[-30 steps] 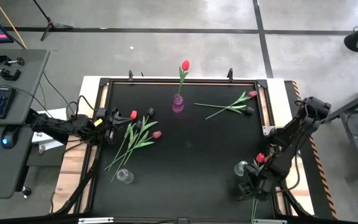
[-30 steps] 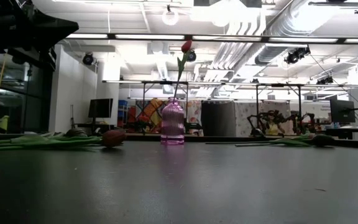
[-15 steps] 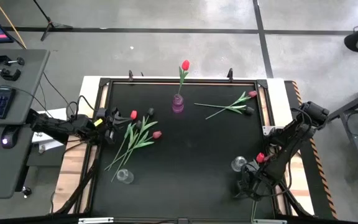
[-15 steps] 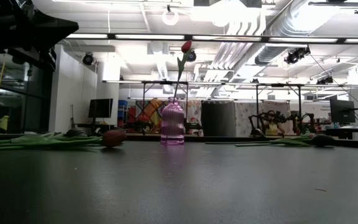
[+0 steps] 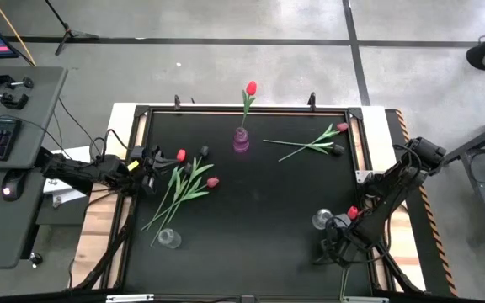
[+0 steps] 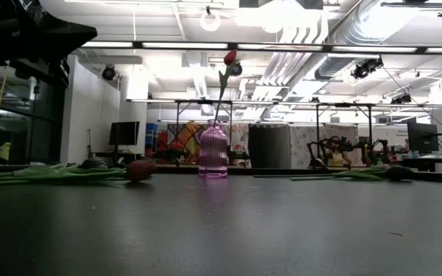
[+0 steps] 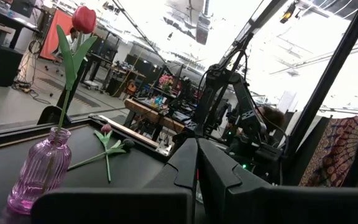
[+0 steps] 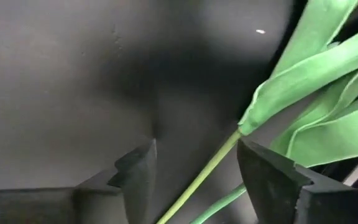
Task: Sort flowers into vase by color
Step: Put the right pink tulip into the violet vase
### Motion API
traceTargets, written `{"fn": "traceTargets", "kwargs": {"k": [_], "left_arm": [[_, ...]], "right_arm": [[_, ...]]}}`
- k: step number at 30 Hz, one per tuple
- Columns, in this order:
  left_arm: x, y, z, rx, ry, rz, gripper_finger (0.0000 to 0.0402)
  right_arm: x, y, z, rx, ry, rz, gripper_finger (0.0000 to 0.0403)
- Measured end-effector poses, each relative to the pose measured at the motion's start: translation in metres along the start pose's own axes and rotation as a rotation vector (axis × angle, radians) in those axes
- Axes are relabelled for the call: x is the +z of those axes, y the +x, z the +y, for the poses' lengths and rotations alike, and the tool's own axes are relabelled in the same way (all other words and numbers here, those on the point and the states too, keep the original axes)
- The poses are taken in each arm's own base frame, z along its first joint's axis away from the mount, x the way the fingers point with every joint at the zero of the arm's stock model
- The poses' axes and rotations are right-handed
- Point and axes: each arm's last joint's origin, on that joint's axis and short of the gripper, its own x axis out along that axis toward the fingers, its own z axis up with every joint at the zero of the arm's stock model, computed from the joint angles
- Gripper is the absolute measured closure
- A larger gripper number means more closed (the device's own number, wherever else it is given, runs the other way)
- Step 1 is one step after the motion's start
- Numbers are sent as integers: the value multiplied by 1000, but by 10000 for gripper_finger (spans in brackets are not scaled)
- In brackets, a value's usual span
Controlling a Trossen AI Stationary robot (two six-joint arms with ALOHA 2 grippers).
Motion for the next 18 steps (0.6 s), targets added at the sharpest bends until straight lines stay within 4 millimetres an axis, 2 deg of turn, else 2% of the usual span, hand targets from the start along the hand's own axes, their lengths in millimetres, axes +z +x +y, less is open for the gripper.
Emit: {"fn": "traceTargets", "kwargs": {"k": [7,18], "left_arm": [[0,0,0,0,0,0,401],[0,0,0,0,0,0,401]], "right_arm": [[8,-1,-2,-53,18,-29,236],[18,-3,-1,-91,66,-58,239]]}}
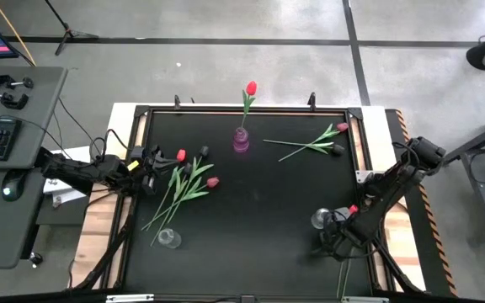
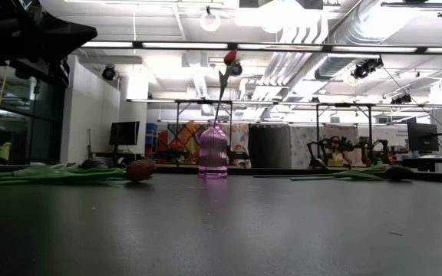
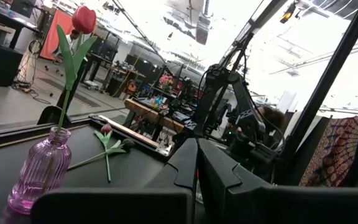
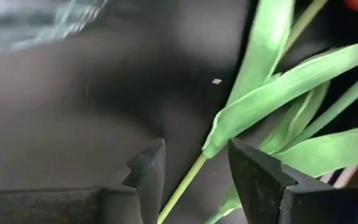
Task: Sort flowers into vase by color
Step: Put the right pink tulip into the violet vase
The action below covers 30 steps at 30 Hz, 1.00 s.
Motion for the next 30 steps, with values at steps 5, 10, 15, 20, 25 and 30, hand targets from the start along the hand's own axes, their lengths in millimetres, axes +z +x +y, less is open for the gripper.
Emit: {"fn": "traceTargets", "kwargs": {"k": [5,10,15,20,25,30], "left_arm": [[0,0,0,0,0,0,401],[0,0,0,0,0,0,401],[0,0,0,0,0,0,401],[0,0,0,0,0,0,401],[0,0,0,0,0,0,401],[0,0,0,0,0,0,401]], "right_arm": [[5,-1,1,-14,27,-5,239],[7,-1,0,-41,37,-7,239],[7,-1,-2,-76,55,10,239],[6,-1,-2,-74,79,14,239],[7,1,-2,-71,94,16,239],[13,13,-4,-45,101,45,240]]}}
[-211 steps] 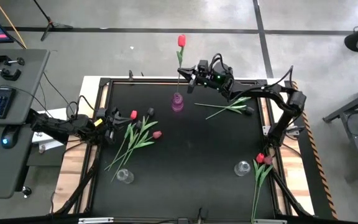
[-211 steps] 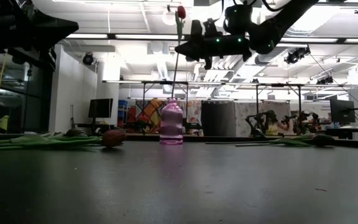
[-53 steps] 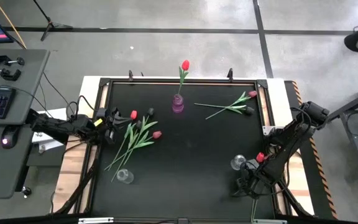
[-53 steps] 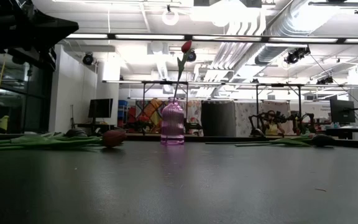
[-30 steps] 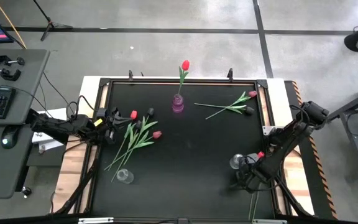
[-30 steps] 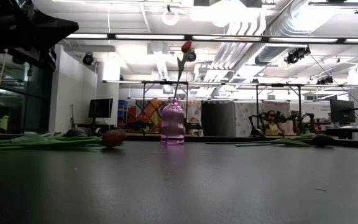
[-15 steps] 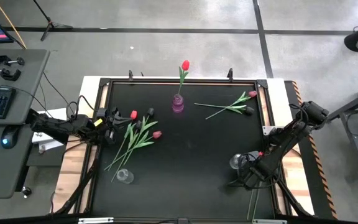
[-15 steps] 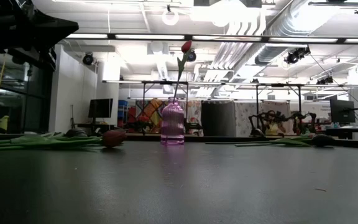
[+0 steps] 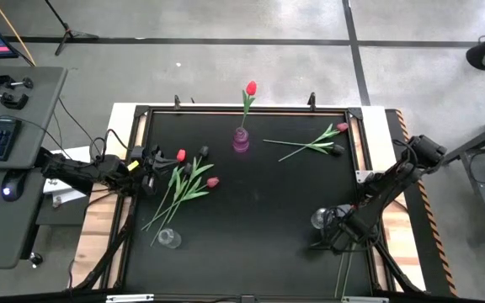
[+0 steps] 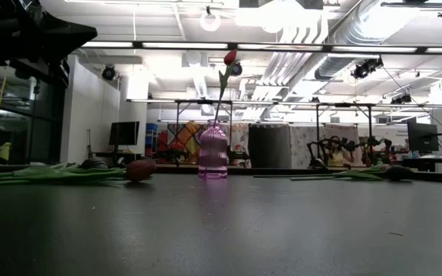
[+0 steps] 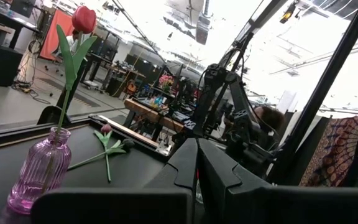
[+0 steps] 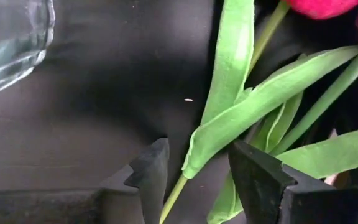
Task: Sort flowers into vase by color
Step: Put the right pink tulip into the violet vase
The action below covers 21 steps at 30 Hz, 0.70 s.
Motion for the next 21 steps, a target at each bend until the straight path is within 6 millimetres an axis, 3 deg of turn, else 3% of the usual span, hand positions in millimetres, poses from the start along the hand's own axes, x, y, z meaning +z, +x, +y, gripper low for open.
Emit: {"fn": "traceTargets", "kwargs": {"k": [7,14,21], "left_arm": [[0,0,0,0,0,0,401],[0,0,0,0,0,-1,401],[0,0,0,0,0,0,401]], "right_arm": [[5,0,1,-3,9,-22,265],[4,-1,2,12,1,-37,388],[-6,-25,5,-17,-46,-77,399]]}}
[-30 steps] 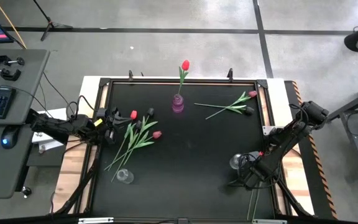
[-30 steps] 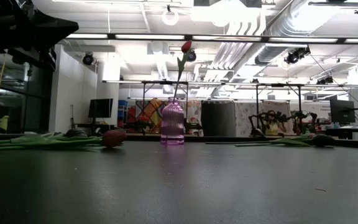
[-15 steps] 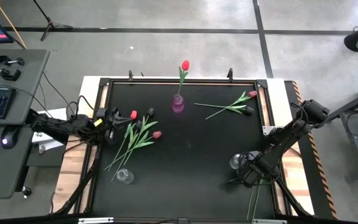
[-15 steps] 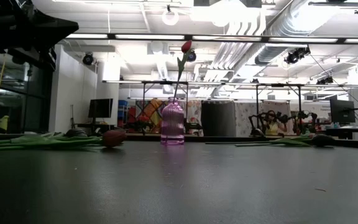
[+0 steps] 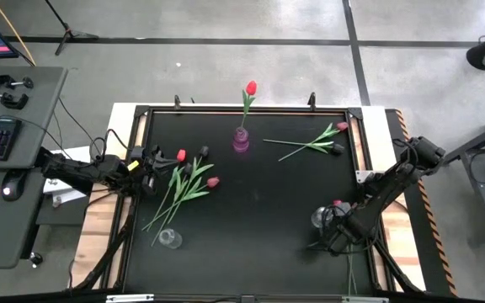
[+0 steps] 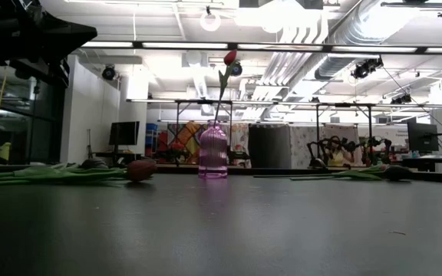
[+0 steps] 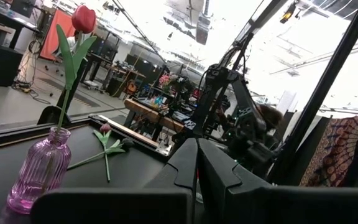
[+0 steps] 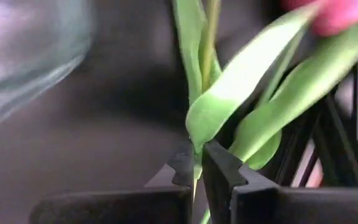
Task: Sort flowers into vase by color
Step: Put the right pink tulip into the violet vase
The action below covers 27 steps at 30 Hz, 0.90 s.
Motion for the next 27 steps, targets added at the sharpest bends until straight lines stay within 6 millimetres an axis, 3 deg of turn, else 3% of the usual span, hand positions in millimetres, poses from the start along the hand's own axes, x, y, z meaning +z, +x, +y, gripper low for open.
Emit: {"fn": "traceTargets", "kwargs": {"k": [18,27], "left_arm": [[0,0,0,0,0,0,401],[0,0,0,0,0,0,401]], "right_arm": [[-5,-102,-8,-6,23,-302,402],[11,-155,-8,396,-21,-499,403]]}}
